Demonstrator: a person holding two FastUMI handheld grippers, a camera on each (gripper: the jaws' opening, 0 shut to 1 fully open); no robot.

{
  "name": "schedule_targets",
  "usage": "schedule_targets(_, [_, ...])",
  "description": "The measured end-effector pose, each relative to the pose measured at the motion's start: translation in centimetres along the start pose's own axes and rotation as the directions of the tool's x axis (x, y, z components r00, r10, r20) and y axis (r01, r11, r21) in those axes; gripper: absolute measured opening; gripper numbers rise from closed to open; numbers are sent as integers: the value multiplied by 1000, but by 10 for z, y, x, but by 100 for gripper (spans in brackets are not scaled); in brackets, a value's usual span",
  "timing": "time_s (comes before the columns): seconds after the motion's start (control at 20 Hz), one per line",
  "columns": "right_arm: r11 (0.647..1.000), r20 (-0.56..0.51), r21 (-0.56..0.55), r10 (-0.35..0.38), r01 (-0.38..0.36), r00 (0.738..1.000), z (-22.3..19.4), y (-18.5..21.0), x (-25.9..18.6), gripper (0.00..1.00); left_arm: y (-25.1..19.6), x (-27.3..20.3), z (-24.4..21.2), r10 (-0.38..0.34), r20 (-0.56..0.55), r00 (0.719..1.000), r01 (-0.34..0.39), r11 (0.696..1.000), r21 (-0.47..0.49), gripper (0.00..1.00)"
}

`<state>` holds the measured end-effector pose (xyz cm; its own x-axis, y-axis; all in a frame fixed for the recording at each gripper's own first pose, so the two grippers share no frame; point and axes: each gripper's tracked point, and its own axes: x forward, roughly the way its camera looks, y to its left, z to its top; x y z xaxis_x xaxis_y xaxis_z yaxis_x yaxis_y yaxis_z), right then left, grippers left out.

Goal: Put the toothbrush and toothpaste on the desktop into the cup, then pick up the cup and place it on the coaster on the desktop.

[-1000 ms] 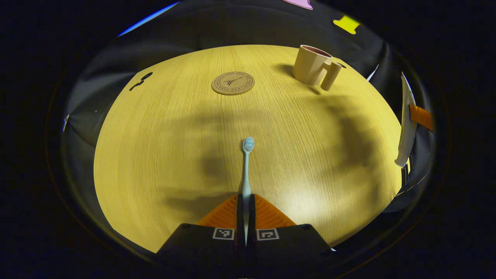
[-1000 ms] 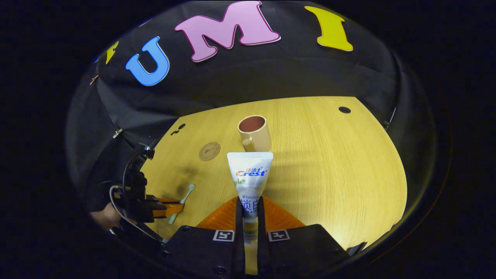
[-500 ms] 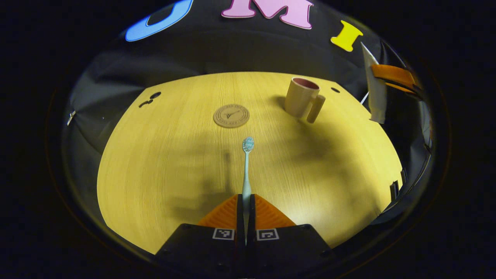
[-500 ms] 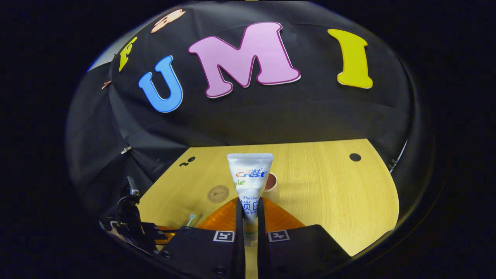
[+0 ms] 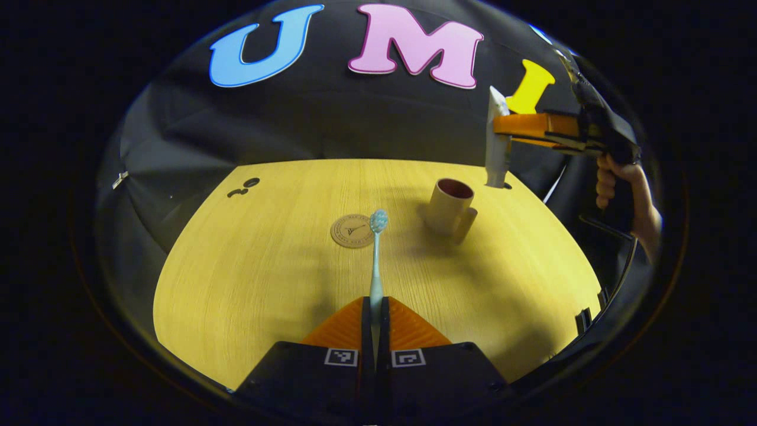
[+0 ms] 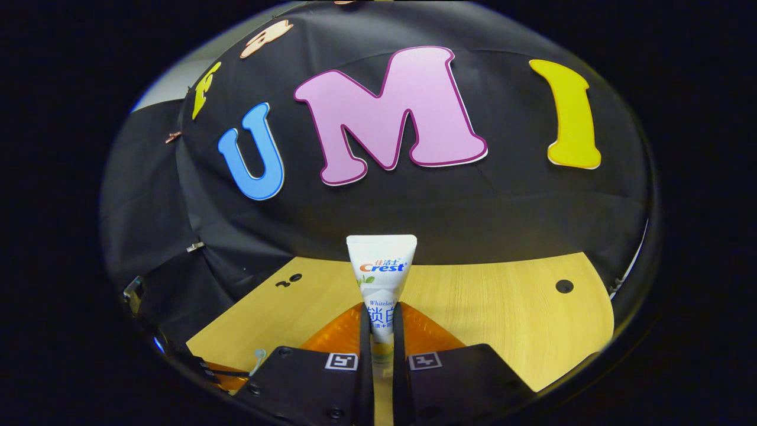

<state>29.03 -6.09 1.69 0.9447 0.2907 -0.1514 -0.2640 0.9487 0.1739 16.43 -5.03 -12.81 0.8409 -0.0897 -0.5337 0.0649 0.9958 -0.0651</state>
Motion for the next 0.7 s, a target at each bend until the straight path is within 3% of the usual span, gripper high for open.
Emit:
schedule_targets(0.35, [999,28,33,-21,20,999,-9,-24,56,16,6,-2,13,46,42,998,-41,993,-112,6])
schedule_targets(0.7, [1000,-25,-14,-18,18,1000,-47,-31,91,16,5,6,20,68,37,997,-63,990,-123,7])
